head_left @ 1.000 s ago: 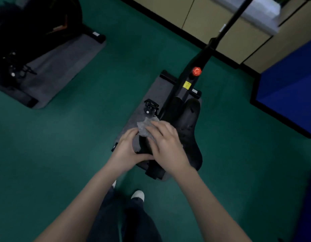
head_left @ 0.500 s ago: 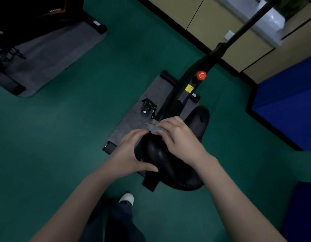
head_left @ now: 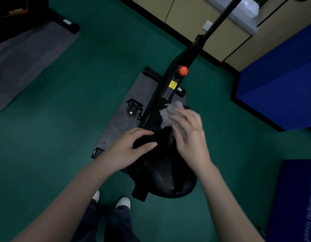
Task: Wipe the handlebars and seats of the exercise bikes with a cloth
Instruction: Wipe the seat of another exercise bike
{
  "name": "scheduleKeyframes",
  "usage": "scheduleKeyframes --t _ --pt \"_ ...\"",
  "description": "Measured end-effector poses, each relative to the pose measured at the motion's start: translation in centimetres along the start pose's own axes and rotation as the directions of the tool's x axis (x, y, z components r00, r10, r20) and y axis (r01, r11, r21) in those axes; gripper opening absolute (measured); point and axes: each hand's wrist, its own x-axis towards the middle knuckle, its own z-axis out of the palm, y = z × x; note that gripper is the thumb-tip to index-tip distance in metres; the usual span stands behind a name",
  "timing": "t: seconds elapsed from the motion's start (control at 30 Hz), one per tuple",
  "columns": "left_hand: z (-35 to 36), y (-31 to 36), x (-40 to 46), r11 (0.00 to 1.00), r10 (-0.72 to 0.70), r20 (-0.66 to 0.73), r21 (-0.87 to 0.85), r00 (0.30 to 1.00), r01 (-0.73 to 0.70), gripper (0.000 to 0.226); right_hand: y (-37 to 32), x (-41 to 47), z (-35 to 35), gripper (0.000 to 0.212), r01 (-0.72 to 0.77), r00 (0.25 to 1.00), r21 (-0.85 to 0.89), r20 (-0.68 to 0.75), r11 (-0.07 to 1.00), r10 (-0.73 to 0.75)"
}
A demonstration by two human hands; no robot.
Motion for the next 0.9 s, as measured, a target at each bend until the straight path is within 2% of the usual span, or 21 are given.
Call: scheduleKeyframes --t 0.1,0.2,0.23,0.3,0.33,0.37,0.43,0.47,0.5,0.57,0.63,0.7,0.77,0.83,0.9 --pt "0.5 1.3 2.5 0.999 0.018 0.089 0.029 0.996 -0.020 0.050 0.6 -0.5 0.1 0.028 0.042 0.999 0.022 -0.004 0.999 -0.042" --pt "1.1 1.9 4.4 0.997 0.020 0.130 0.066 0.991 -0.028 0.048 1.6 2.4 0.2 0.025 0.012 1.000 0.029 -0.018 1.000 -0.011" --pt "1.3 2.0 4.8 0.998 0.014 0.128 0.064 0.992 -0.022 0.048 2.1 3.5 0.4 0.022 -0.036 0.999 0.052 -0.025 0.998 0.038" --pt "1.6 2.0 5.2 0.998 0.004 0.113 0.067 0.994 -0.011 0.049 3.3 5.4 0.5 0.018 -0.265 0.962 0.239 0.002 0.934 0.272" --pt "1.6 1.9 5.2 0.997 0.001 0.106 0.071 0.994 -0.008 0.049 3.9 5.9 0.4 0.018 -0.411 0.904 0.398 0.062 0.821 0.422" --pt "1.6 1.9 5.3 0.998 -0.002 0.102 0.068 0.995 -0.005 0.049 4.3 6.0 0.3 0.018 -0.512 0.835 0.559 0.145 0.653 0.530" --pt "1.6 1.8 5.3 0.999 -0.004 0.101 0.043 0.995 0.000 0.049 4.4 5.0 0.4 0.019 -0.548 0.743 0.764 0.257 0.340 0.618" --pt "1.5 1.8 5.3 1.000 -0.004 0.103 0.029 0.995 0.001 0.049 4.0 4.1 0.6 0.019 -0.530 0.721 0.807 0.269 0.259 0.638" --pt "1.4 1.9 5.3 1.000 -0.006 0.105 0.015 0.994 0.004 0.049 3.6 3.1 0.7 0.019 -0.521 0.704 0.823 0.264 0.228 0.659" --pt "1.4 2.0 5.3 1.000 -0.018 0.110 -0.009 0.994 0.019 0.050 2.4 0.8 0.9 0.019 -0.558 0.666 0.778 0.212 0.288 0.715" --pt "1.3 2.3 5.2 0.999 -0.028 0.111 -0.018 0.993 0.030 0.050 1.3 -1.4 0.7 0.016 -0.600 0.656 0.684 0.124 0.415 0.744" --pt "1.3 2.5 5.0 1.000 -0.018 0.105 -0.011 0.994 0.019 0.048 -0.1 -3.5 0.3 0.012 -0.582 0.714 0.577 0.024 0.574 0.700" --pt "1.1 2.4 4.4 1.000 0.007 0.102 0.013 0.995 -0.009 0.042 -1.9 -5.5 0.3 0.023 -0.536 0.782 0.453 -0.052 0.712 0.621" --pt "0.7 2.1 3.4 0.999 0.028 0.096 0.040 0.995 -0.032 0.035 -3.0 -7.0 0.6 0.035 -0.493 0.827 0.402 -0.058 0.772 0.559" --pt "0.3 1.8 2.2 0.996 0.041 0.074 0.070 0.996 -0.046 0.037 -2.9 -7.6 0.5 0.037 -0.418 0.881 0.409 -0.034 0.811 0.471"
